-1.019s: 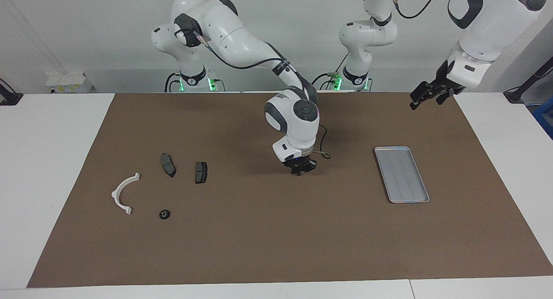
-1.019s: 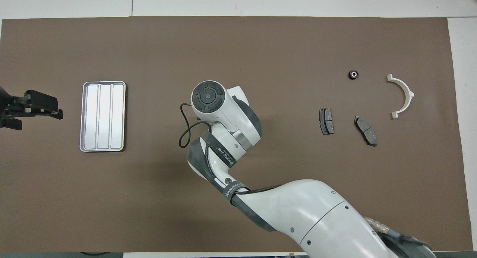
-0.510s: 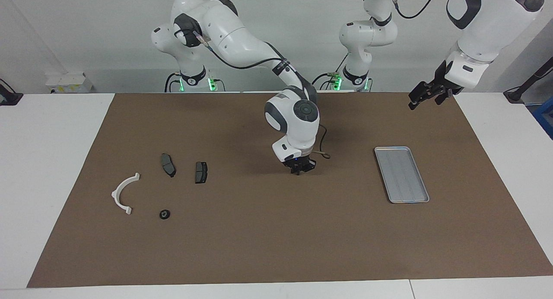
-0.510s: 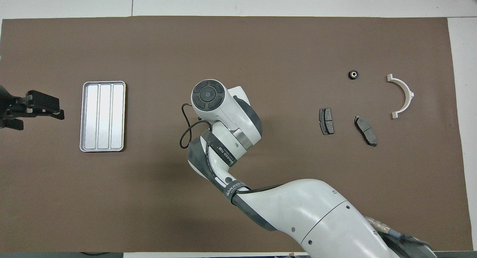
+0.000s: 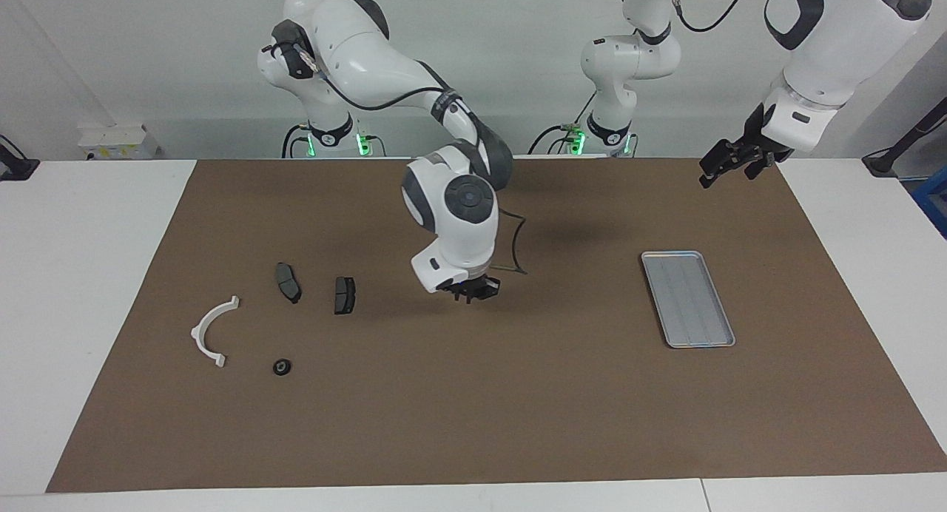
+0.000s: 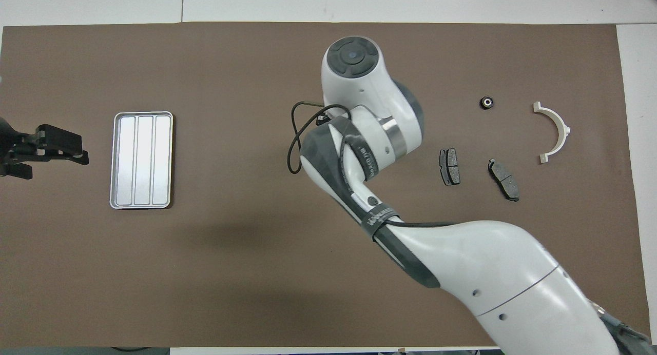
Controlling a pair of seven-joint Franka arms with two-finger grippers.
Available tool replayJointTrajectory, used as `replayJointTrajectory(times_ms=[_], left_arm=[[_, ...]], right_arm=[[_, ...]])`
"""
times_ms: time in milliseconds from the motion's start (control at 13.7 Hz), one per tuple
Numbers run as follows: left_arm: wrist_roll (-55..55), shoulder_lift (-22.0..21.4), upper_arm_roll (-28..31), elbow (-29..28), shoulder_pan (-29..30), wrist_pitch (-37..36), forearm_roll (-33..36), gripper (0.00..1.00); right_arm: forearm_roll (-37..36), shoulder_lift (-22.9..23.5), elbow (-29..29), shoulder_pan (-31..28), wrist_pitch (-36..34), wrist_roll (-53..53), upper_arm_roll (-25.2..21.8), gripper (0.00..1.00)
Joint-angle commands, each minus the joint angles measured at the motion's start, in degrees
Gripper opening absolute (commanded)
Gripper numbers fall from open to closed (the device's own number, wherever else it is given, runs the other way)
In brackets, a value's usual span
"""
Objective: Place bearing gear from tray to pile
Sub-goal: 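Carry the bearing beside the first bearing with the right gripper and release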
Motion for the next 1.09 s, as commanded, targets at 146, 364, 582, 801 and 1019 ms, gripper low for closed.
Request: replayJointTrajectory(times_ms=[146,364,582,801,1019], left_arm=[[-0.13,-0.25,-0.3,-0.17,0.24,-0.96,0.52,1.0],[-0.13,-0.25,-0.3,-0.17,0.15,-0.96,0.52,1.0],[-0.13,-0.25,-0.3,-0.17,0.15,-0.96,0.52,1.0],[-0.13,-0.25,-0.3,-0.17,0.15,-0.96,0.52,1.0],[-0.22,-0.33,-0.3,-0.17,0.15,-0.96,0.52,1.0]], right_arm=[[-0.33,-1.06,-0.51,-11.25,1.45,-25.01,0.75,0.0],[-2.18,-1.06,-6.03,-15.04,10.22,-33.56,0.67,0.0],[-2.8,-1.06,-13.41,-18.12,20.5,-38.93,0.67,0.0],[-4.38,-0.53,-19.13,-19.53,29.22,-40.79,0.58,0.0],[-4.47,-0.53,-21.61,-19.71,32.84,-40.7,0.49,0.0]])
